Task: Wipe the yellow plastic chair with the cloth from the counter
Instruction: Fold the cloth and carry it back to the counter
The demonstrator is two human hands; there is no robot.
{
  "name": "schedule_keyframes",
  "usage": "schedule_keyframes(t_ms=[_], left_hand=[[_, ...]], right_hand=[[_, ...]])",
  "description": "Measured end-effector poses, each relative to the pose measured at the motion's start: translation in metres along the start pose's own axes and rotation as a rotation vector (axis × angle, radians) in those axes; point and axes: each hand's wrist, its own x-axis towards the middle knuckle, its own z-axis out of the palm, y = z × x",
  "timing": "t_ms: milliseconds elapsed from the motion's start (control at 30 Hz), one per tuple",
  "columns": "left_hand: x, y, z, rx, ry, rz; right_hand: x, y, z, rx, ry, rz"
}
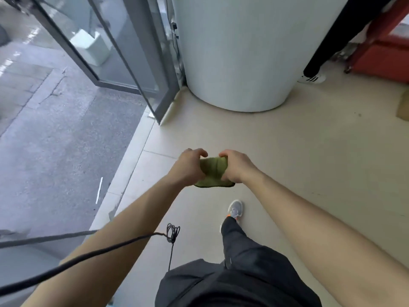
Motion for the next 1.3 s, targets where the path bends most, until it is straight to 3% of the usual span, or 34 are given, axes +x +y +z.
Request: schedule_keyframes(t_ms=[100,200,300,367,433,567,700,867,1067,1300], left_hand=[[0.058,0.042,-0.002,0.307,-0.032,0.045],[0.118,0.088,-0.01,0.498,0.025,0.089],[0.178,0.131,-0.029,0.566,0.051,0.112],[0.218,0.154,-0.045,0.372,-0.046,0.079],[0.258,0.173,-0.057,-0.01,-0.172,0.035],[0.324,0.224,-0.063,-0.658,-0.191,0.033],[0.398,0.288,-0.061,-1.067,-0.265,-0.163],[0.477,0.354,-0.086,-1.172,-0.566,-0.177],[0.561,0.429,-0.105,-0.811,-0.624,0.048],[0.623,0.528,-0.1,-0.824,-0.573,0.131]], right_hand=[[0.044,0.021,-0.044,-0.157,0.135,0.006],[0.077,0.043,-0.101,-0.235,0.158,-0.019],[0.109,0.071,-0.161,-0.077,0.135,-0.101],[0.127,0.09,-0.201,0.249,0.102,-0.051],[0.146,0.108,-0.239,0.521,0.124,-0.009],[0.19,0.134,-0.304,1.011,0.216,-0.007],[0.245,0.145,-0.36,1.37,0.266,0.083],[0.301,0.16,-0.438,1.308,0.299,0.183],[0.356,0.194,-0.53,1.283,0.39,0.252],[0.416,0.246,-0.629,0.964,0.452,0.04]])
